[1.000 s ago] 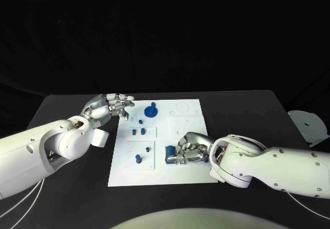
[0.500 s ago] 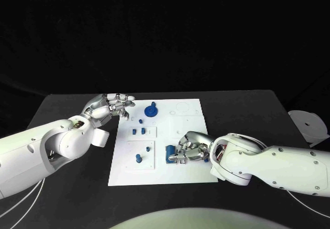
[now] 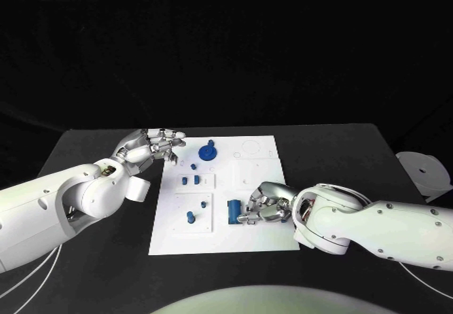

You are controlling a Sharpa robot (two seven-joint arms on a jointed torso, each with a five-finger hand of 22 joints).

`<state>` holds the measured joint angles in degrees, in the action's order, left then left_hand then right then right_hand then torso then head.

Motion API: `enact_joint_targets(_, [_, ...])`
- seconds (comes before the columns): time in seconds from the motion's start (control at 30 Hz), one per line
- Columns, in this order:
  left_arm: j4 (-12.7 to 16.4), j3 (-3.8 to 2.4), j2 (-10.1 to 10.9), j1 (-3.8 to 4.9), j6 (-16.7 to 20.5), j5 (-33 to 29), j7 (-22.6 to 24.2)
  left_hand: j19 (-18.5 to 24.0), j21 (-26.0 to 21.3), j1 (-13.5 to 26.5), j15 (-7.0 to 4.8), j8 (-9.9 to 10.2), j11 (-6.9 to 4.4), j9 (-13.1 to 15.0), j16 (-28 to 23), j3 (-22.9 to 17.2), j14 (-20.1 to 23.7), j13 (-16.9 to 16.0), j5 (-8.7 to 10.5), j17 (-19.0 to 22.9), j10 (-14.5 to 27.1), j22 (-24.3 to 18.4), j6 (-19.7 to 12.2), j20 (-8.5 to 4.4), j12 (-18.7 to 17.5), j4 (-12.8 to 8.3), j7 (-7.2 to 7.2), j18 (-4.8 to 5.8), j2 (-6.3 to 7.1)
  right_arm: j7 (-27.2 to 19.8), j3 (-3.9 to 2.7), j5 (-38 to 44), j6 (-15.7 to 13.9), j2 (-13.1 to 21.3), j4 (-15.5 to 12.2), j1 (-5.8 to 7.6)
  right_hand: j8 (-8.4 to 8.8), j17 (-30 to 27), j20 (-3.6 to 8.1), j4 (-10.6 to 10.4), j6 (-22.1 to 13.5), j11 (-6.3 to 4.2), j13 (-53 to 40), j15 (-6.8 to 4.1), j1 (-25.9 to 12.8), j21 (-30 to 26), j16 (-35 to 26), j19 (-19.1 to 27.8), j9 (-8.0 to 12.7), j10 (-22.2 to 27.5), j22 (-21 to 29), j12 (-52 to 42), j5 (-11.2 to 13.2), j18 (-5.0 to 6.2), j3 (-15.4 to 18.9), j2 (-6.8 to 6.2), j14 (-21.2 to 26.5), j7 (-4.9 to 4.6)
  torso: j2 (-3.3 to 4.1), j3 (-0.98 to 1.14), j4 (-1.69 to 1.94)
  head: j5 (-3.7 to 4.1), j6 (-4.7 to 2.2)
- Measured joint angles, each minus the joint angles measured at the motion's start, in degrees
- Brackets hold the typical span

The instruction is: Assemble the parts on the task board

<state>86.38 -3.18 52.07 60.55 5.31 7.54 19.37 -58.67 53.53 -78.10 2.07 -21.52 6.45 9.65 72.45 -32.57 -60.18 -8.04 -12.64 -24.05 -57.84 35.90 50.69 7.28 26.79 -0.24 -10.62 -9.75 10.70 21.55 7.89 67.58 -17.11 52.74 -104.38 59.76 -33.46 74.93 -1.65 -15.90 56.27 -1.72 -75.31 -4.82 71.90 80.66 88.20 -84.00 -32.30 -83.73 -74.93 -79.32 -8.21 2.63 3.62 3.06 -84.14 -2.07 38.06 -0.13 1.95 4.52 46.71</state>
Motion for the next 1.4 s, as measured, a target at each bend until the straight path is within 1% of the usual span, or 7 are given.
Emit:
enact_joint_targets(0.43, [0.0, 0.02, 0.0, 0.0, -0.1, 0.0, 0.0, 0.0, 0.0, 0.2, 0.0, 0.0, 0.2, 0.1, 0.0, 0.0, 0.0, 0.0, 0.0, 0.0, 0.2, 0.0, -0.3, 0.0, 0.0, 0.0, -0.31, 0.0, -0.23, -0.1, 0.0, -0.1, 0.3, 0.1, 0.0, 0.01, 0.0, 0.0, 0.0, -0.6, 0.2, -0.01, 0.0, 0.0, 0.3, 0.0, 0.0, 0.0, 0.1, 0.0, 0.0, 0.1, 0.0, 0.0, 0.6, -0.56, 0.0, -0.21, 0.01, 0.0, 0.01, 0.07, -0.04])
enact_joint_targets(0.67, [0.0, 0.03, 0.0, 0.0, -0.3, 0.0, 0.0, 0.0, 0.0, 0.2, 0.0, 0.0, 0.2, 0.1, 0.0, 0.0, 0.0, 0.0, 0.0, 0.0, 0.2, 0.0, -0.3, 0.0, 0.0, 0.0, -0.31, 0.0, -0.23, -0.4, 0.02, -0.1, -0.9, 0.9, -0.3, 0.05, 0.28, 0.0, 0.0, -0.6, 0.2, -0.01, 0.0, 0.0, 0.1, -0.4, 0.0, 0.0, 0.2, 0.0, 0.0, 0.5, 0.0, 0.0, 0.6, -0.76, 0.0, -0.21, 0.01, -0.01, 0.01, 0.07, -0.12])
enact_joint_targets(0.8, [0.0, 0.05, 0.0, 0.0, -0.3, 0.0, -0.1, 0.0, 0.0, 0.2, 0.0, 0.0, 0.2, 0.1, 0.0, 0.0, 0.0, 0.0, 0.0, 0.0, 0.2, 0.0, -0.3, 0.0, 0.0, 0.0, -0.31, 0.0, -0.23, -1.2, 0.03, -0.2, -2.5, 2.7, -1.0, 0.85, 1.27, 0.0, -0.01, -0.4, -0.7, 0.1, 0.0, 0.01, 1.4, -1.5, 0.0, 0.0, 0.6, -0.1, 0.0, 1.9, -0.9, -0.01, 0.9, -2.09, 0.0, -0.78, 0.0, -0.02, 0.01, 0.15, -0.14])
enact_joint_targets(0.9, [0.0, 0.07, 0.0, 0.0, -0.4, 0.0, -0.1, 0.0, 0.0, 0.2, 0.0, -0.1, 0.2, 0.1, 0.0, 0.0, 0.0, 0.0, 0.0, 0.0, 0.2, 0.0, -0.3, 0.0, 0.0, 0.0, -0.31, 0.0, -0.23, -1.9, -0.01, -0.2, -3.3, 4.5, -1.1, 2.15, 1.75, 0.0, -0.01, -0.4, -1.1, 0.46, 0.0, 0.02, 2.1, -1.5, 0.0, 0.0, 0.9, 0.2, 0.0, 2.2, -0.9, 0.0, 0.9, -2.71, 0.0, -1.04, -0.01, -0.03, 0.01, 0.26, -0.18])
enact_joint_targets(1.13, [0.0, 0.09, 0.1, -0.01, -0.4, 0.0, -0.1, 0.0, 0.0, 0.2, 0.0, -0.3, 0.2, 0.1, 0.0, 0.0, 0.0, 0.0, 0.0, 0.0, 0.2, 0.0, -0.3, 0.0, 0.0, 0.0, -0.31, 0.0, -0.23, -2.1, -0.07, 3.2, -3.2, 8.0, -0.9, 3.82, 3.58, 0.0, -0.18, -0.4, -2.1, 1.25, 0.0, 0.57, 3.0, -2.0, -0.2, 0.0, 1.7, 1.0, 0.0, 3.3, 0.2, 0.0, 1.7, -3.66, 0.1, -2.07, -0.04, -0.07, -0.06, 0.79, -0.32])
enact_joint_targets(1.27, [0.1, 0.1, 0.1, -0.01, -0.5, 0.0, -0.1, 0.0, 0.0, 0.2, 0.0, -0.3, 0.2, 0.1, 0.0, 0.0, 0.0, 0.0, 0.0, 0.0, 0.2, 0.0, -0.3, 0.0, 0.0, 0.0, -0.3, 0.0, -0.23, -1.9, -0.05, 6.7, -2.5, 9.4, -1.0, 3.64, 4.33, 0.0, -0.44, -0.6, -2.5, 1.64, 0.0, 0.75, 3.1, -2.7, -0.4, 0.0, 2.1, 1.4, 0.0, 4.3, 0.2, 0.01, 2.1, -3.68, 0.1, -2.48, -0.01, -0.01, -0.07, 1.24, -0.49])
enact_joint_targets(1.4, [0.1, 0.11, 0.1, -0.01, -0.5, 0.0, -0.1, 0.0, 0.0, 0.2, 0.0, -0.3, 0.2, 0.1, 0.0, 0.0, 0.0, 0.0, 0.0, 0.0, 0.2, 0.0, -0.3, 0.0, 0.0, 0.0, -0.31, 0.0, -0.23, -1.5, 0.01, 9.9, -2.0, 10.3, -1.5, 2.61, 4.33, 0.0, -0.44, -0.6, -2.5, 1.64, 0.0, 0.75, 3.3, -2.7, -0.4, 0.0, 2.2, 1.4, 0.0, 4.7, 0.2, 0.0, 2.1, -3.92, 0.1, -2.49, 0.03, 0.04, -0.13, 1.39, -0.37])
